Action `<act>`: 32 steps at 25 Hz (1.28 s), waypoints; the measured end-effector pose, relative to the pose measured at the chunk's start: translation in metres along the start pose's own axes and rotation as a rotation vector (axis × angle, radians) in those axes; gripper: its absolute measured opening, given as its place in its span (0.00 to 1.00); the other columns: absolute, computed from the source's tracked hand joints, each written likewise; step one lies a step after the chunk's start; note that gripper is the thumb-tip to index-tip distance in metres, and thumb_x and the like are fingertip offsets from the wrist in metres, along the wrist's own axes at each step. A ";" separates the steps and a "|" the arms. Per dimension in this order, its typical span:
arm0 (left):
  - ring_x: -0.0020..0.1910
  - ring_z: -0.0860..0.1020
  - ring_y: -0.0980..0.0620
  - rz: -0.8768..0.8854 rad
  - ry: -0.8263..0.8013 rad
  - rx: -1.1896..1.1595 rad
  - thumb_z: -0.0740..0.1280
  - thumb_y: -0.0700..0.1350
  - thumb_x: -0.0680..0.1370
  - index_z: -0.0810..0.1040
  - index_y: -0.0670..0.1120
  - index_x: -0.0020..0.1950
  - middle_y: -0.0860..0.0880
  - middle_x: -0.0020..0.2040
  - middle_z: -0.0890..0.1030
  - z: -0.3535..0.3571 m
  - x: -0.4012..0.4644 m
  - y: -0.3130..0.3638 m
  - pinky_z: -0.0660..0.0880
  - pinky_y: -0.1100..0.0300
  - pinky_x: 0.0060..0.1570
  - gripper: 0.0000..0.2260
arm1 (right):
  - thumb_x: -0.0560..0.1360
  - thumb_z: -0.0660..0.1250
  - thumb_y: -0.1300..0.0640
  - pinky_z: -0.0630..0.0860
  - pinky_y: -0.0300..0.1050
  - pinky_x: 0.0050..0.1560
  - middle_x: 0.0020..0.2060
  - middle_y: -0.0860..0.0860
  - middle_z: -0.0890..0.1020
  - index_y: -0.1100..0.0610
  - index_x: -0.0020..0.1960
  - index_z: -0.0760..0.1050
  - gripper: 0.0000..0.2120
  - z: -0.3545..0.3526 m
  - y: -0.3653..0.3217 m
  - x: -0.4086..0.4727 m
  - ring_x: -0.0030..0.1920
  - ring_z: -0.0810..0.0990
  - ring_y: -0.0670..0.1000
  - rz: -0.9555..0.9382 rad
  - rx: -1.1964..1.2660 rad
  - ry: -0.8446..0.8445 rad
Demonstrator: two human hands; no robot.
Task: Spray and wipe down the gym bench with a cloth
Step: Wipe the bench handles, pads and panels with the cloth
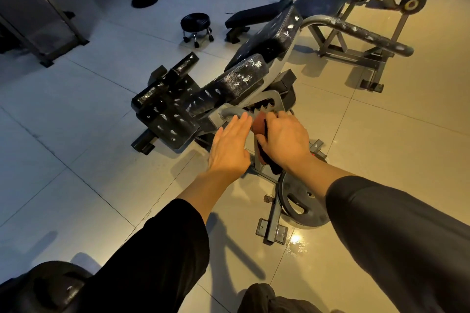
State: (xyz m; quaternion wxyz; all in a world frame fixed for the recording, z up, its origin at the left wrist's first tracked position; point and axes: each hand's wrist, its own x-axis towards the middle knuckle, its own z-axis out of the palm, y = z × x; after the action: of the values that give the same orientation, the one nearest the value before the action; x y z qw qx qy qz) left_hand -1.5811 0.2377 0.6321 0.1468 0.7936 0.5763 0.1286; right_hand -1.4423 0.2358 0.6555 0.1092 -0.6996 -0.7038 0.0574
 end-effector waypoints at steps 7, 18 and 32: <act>0.78 0.44 0.52 0.028 -0.036 0.133 0.64 0.35 0.76 0.49 0.51 0.79 0.51 0.80 0.48 -0.008 -0.003 0.010 0.39 0.51 0.74 0.37 | 0.76 0.67 0.45 0.68 0.45 0.42 0.50 0.55 0.78 0.56 0.58 0.74 0.18 0.001 0.040 -0.038 0.50 0.77 0.56 0.063 0.064 -0.006; 0.78 0.46 0.54 0.085 -0.100 0.044 0.61 0.31 0.73 0.61 0.52 0.77 0.54 0.78 0.57 -0.027 0.009 -0.004 0.34 0.50 0.73 0.34 | 0.77 0.68 0.56 0.70 0.49 0.59 0.58 0.55 0.79 0.60 0.52 0.83 0.10 0.013 0.032 -0.009 0.59 0.76 0.58 -0.249 0.419 0.130; 0.78 0.45 0.55 0.104 -0.129 0.046 0.60 0.31 0.74 0.58 0.52 0.77 0.55 0.78 0.56 -0.030 0.011 -0.011 0.33 0.48 0.72 0.34 | 0.71 0.73 0.55 0.74 0.53 0.50 0.59 0.57 0.74 0.56 0.58 0.74 0.17 0.016 0.007 -0.002 0.57 0.74 0.60 -0.209 0.307 0.107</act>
State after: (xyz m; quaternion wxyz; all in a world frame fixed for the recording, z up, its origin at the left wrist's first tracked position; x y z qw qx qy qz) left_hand -1.5984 0.2541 0.6561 0.1585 0.8322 0.5265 0.0714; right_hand -1.4396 0.2353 0.6379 0.2574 -0.5997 -0.7489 0.1150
